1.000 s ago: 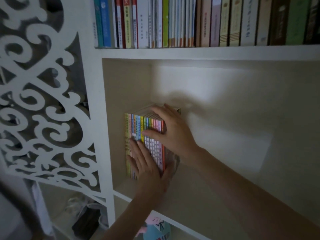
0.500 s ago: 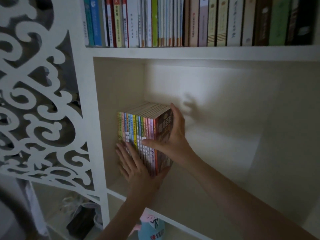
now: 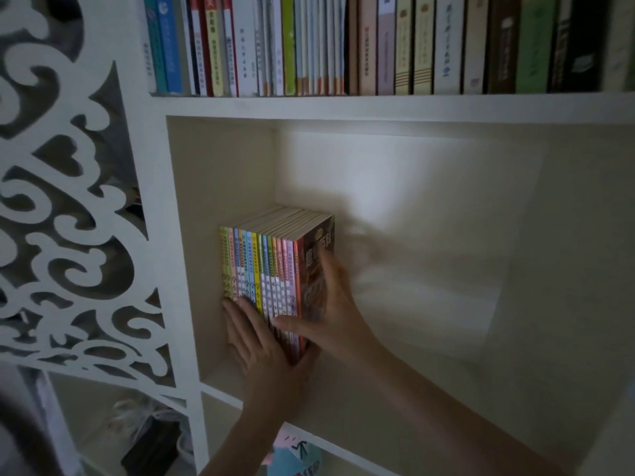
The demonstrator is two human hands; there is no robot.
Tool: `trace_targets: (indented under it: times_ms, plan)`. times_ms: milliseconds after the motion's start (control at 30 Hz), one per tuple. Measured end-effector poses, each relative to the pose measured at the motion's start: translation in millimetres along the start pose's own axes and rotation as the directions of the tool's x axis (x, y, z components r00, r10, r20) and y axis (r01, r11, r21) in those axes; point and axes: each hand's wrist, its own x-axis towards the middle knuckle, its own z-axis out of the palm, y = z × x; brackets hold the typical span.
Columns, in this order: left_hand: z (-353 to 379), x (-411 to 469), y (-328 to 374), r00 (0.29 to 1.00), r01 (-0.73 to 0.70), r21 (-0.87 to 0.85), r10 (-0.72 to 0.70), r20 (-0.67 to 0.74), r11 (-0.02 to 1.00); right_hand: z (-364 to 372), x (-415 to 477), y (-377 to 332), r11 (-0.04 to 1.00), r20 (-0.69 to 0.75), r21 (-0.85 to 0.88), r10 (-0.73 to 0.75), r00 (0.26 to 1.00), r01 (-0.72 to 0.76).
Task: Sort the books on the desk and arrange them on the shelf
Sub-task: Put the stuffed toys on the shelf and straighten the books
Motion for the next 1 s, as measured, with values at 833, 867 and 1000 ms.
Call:
trace_targets:
  times_ms: [833, 867, 1000]
  plan:
    - [-8, -4, 11, 0.993, 0.091, -0.05, -0.094, -0.069, 0.995, -2, -3, -2, 0.998, -0.03, 0.047, 0.047, 0.998, -0.046]
    - [-9, -4, 10, 0.993, 0.076, -0.05, -0.08, -0.089, 0.996, -3, -4, -2, 0.996, -0.036, 0.07, 0.061, 0.997, -0.059]
    - [-19, -10, 12, 0.98, -0.026, -0.091, 0.007, -0.2, 0.996, -11, -15, -5, 0.985, -0.065, 0.15, 0.09, 0.994, -0.08]
